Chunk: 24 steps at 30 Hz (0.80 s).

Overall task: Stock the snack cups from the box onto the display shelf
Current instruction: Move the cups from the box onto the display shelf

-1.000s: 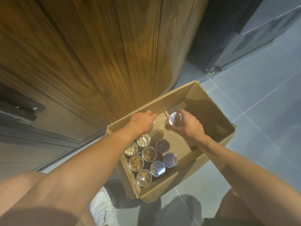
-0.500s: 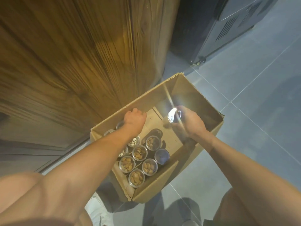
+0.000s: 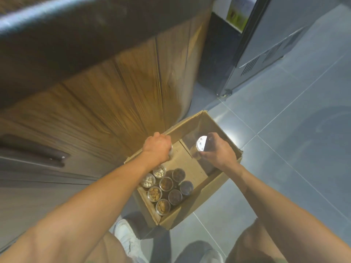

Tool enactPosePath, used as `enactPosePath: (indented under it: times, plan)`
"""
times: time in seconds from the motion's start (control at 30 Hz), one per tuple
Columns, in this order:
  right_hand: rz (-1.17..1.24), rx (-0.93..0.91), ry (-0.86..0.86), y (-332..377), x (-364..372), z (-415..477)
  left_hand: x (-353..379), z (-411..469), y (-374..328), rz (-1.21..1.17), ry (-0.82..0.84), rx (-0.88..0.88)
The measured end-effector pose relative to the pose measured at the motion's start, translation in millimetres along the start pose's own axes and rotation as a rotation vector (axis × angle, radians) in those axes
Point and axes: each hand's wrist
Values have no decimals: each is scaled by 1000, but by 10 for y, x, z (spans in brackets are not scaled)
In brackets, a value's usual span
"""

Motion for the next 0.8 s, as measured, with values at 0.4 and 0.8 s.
enactPosePath:
  times: [0.4, 0.8]
  plan:
    - [46, -78, 0, 1508, -2055, -1902, -2410, -2348, -139, -172, -36, 41]
    - [-11, -325, 81, 2726, -2950, -3663, -3295, -4690, 104, -428, -101, -60]
Point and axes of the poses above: each hand's wrist, its own z-axis towards the middle knuckle, its own x-axis out of the palm, y = z × x, and after that the axes turned 8 degrees about y, right-handed
